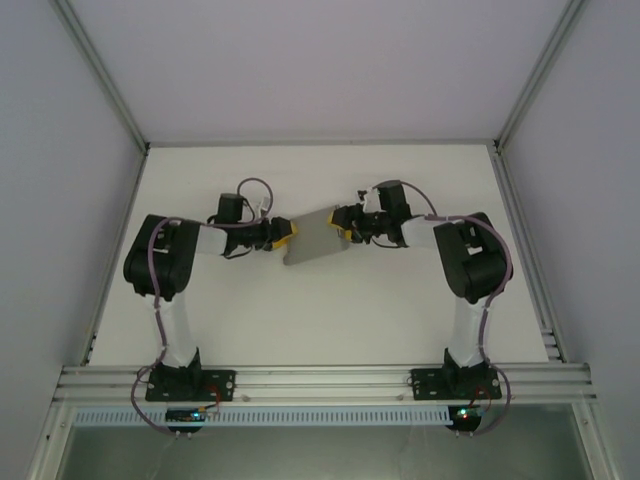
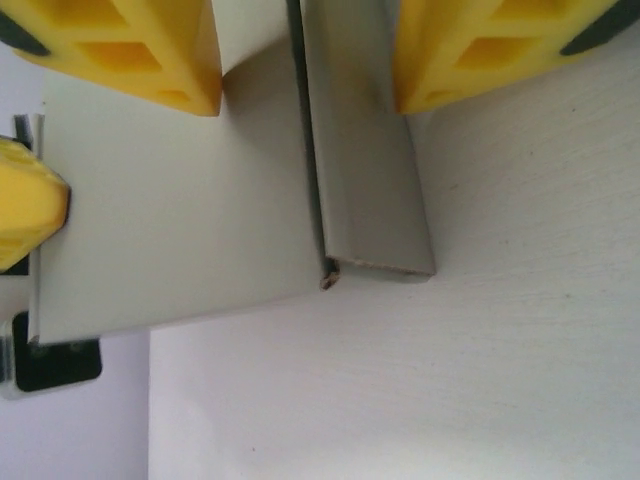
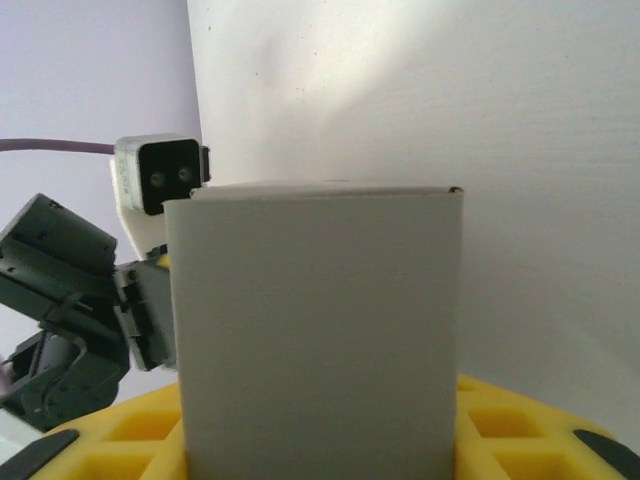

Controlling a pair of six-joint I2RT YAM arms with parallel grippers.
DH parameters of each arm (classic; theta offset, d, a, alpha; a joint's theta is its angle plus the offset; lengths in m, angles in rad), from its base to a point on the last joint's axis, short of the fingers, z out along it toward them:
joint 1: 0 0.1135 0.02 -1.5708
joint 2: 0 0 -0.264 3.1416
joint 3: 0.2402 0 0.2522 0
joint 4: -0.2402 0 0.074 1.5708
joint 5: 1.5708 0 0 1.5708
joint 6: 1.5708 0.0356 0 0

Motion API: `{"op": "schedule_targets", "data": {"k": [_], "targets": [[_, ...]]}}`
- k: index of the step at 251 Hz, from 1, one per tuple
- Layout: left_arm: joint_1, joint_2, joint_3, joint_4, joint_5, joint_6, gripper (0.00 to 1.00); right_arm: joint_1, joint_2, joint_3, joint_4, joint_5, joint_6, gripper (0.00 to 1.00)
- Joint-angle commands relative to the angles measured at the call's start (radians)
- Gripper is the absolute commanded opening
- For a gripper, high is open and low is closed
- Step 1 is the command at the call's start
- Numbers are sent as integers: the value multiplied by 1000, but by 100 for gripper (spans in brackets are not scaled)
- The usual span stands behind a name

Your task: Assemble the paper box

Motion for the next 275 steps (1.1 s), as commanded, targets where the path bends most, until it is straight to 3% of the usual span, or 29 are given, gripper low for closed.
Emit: {"op": "schedule_targets", "data": {"k": [1,9,12,32,61,93,119,145,179,275], "targets": [[-39,-152,73,-186,-106,169,81,-6,-98,-1,-89,24,-42,41],[-56,-193,89,-240,-158,220,98,-9,-121,-3,-125,43,-55,41],[-63,-209,94,-260,-182,241,100,-10,-128,-2,-138,49,-58,41],[-118,-306,128,-349,-371,351,100,-20,-181,-1,-251,118,-89,39],[-210,-411,163,-360,-540,516,100,-43,-244,15,-431,225,-118,38],[-362,-470,179,-392,-769,816,100,-82,-296,79,-639,290,-126,38],[-499,-475,176,-411,-895,1067,100,-134,-303,137,-828,296,-128,38],[-609,-464,164,-419,-995,1241,100,-200,-307,180,-878,197,-56,36],[-658,-418,148,-409,-1084,1298,100,-238,-331,152,-775,14,107,33],[-658,-370,112,-267,-1167,1377,100,-222,-379,121,-758,-60,228,35]]}}
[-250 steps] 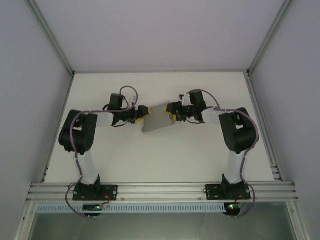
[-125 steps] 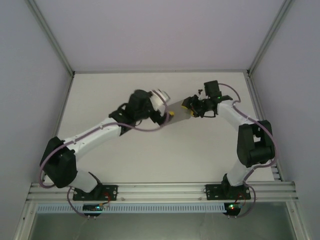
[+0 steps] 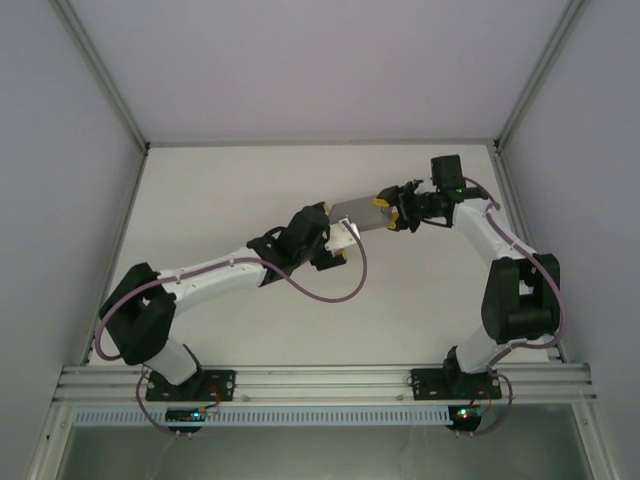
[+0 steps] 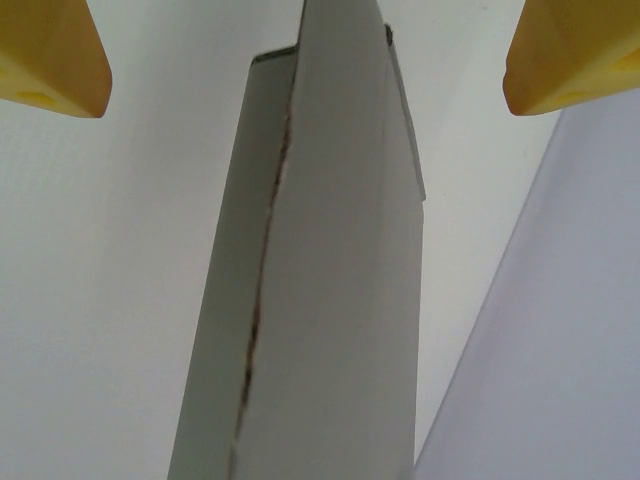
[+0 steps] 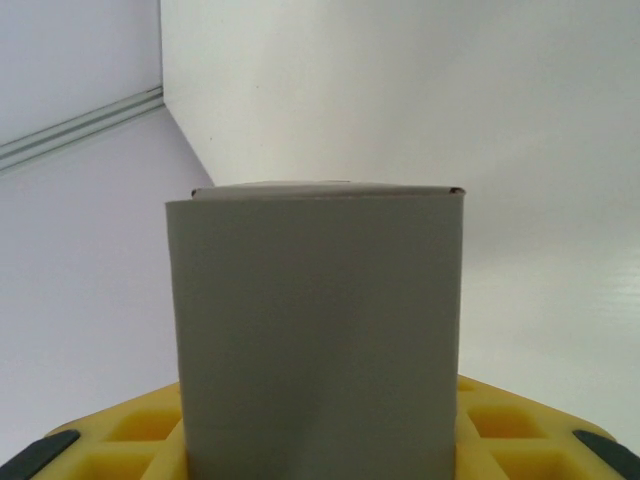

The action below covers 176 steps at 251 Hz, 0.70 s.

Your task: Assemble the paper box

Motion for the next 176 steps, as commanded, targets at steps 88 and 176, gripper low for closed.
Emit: {"op": "schedule_targets", "data": {"k": [88,176], "targets": [[27,29,-8,138,-95,112,83,57,-32,-30,45,-136,104,36],[32,-10,-12,122,-82,148,48,59,-47,-26,15,-166,70,47]]}}
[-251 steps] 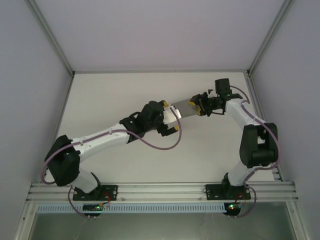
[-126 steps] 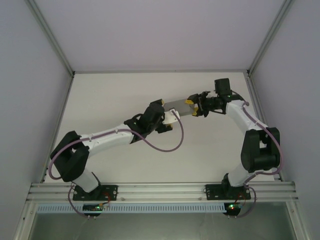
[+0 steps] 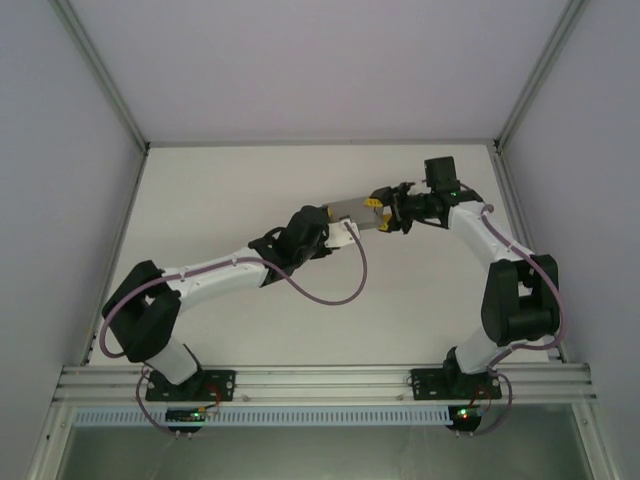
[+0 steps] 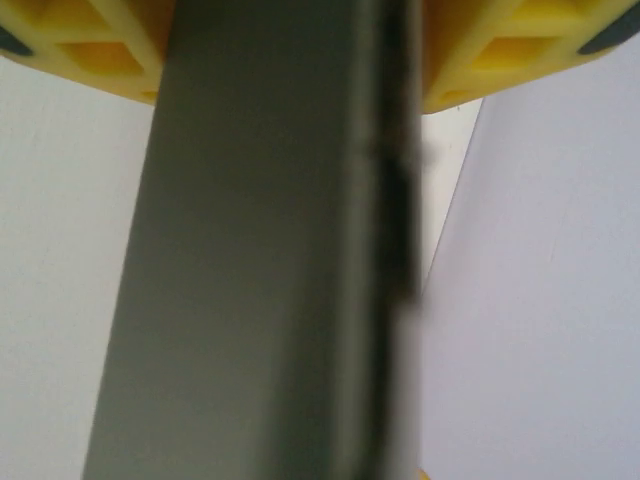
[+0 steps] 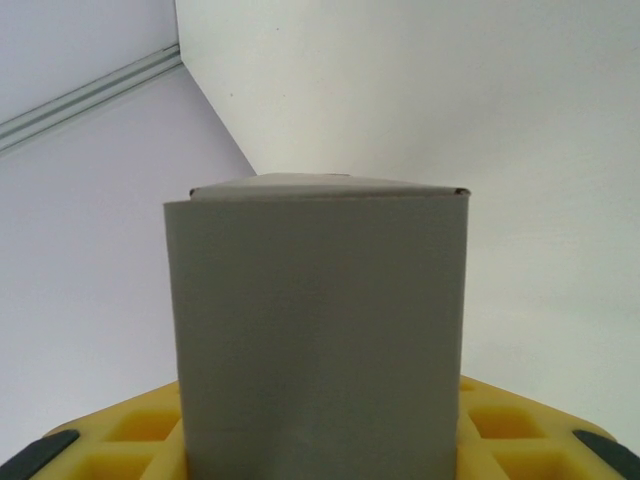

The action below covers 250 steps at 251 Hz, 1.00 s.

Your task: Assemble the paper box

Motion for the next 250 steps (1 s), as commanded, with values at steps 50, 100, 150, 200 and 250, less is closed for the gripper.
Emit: {"op": "schedule_targets", "data": {"k": [50,100,150,200,250], "targets": [[18,-69,29,-97,44,0,39,4,-82,15,-92,-4,-133,72],[49,-103,115,-416,207,-97,33,-22,-164,73,-197,358,-458,99],[103,-93,194,-761,344,-136,34,46,-277,84,-252,753,-1065,99],[122,-13,258,-971,402,-159,31,54,-360,-84,-147,768,-1155,99],[146,84,317,-1041,442,-171,33,100,-364,-98,-117,626,-1291,99]]}}
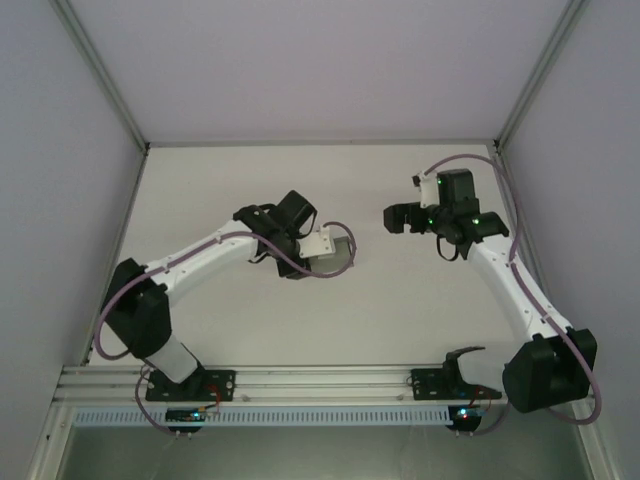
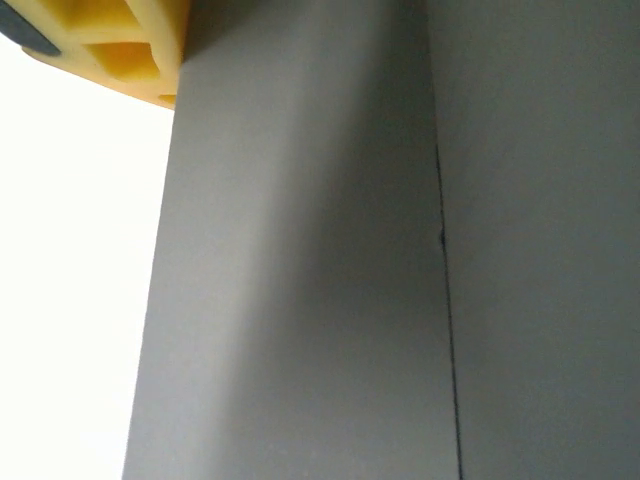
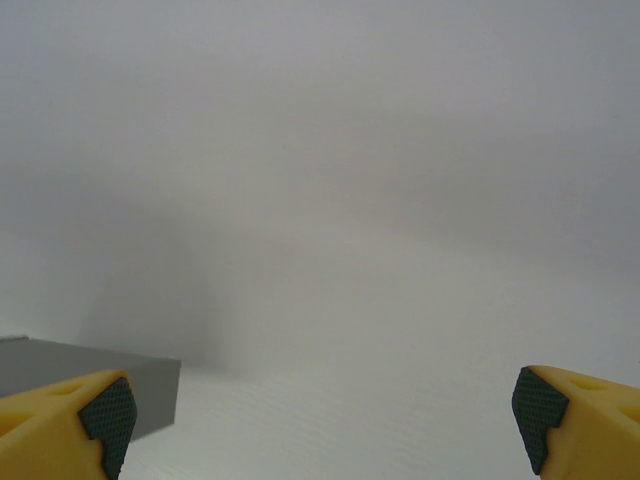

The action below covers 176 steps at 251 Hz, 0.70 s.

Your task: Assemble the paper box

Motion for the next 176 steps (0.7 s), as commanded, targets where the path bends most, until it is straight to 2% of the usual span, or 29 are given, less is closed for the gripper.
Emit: {"op": "schedule_targets", "data": {"k": [1,44,69,137,176], "targets": [[22,55,56,-104,52,-26,33,37,-2,3,33,-68,-141,99],[38,177,134,-118,77,-39,35,76,23,7,6,-164,-183,99],[41,223,161,-101,80,-40,35,109,53,6,-1,-190,-197,95],[46,258,180,-85,90,-15,37,163,191,35,22,-244,-205,69],[46,262,179,-90,84,-20,38,183,263,73,20,-292,-205,51]]}}
